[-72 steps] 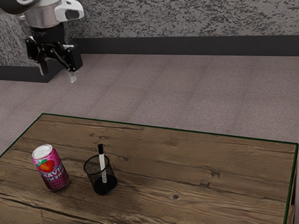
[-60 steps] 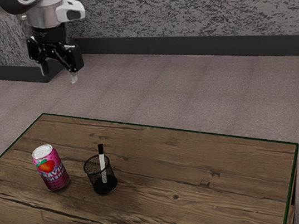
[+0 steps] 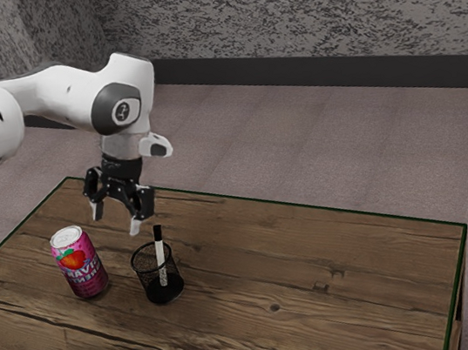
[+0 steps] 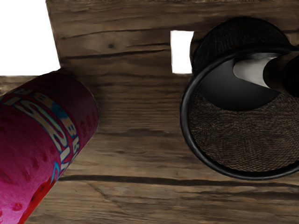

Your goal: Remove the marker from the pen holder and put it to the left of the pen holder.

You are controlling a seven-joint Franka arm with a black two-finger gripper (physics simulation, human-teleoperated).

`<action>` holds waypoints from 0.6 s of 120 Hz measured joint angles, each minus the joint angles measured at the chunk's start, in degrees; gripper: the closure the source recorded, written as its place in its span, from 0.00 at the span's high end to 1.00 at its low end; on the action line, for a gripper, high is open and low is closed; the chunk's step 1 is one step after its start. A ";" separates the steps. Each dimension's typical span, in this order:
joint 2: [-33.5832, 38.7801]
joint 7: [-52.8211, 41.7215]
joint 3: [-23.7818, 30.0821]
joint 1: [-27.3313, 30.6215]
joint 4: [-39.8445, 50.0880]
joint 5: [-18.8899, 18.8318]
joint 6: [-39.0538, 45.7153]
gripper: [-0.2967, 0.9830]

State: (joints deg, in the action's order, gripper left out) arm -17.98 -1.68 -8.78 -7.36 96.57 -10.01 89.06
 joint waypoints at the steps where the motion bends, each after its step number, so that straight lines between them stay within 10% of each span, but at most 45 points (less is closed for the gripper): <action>1: 0.06 -0.06 0.01 -0.01 -0.01 0.06 0.01 0.77; 72: -2.83 1.05 0.08 -1.07 2.10 9.31 7.40 0.76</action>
State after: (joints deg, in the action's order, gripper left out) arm -20.81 -0.63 -8.70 -8.43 98.67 -0.70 96.47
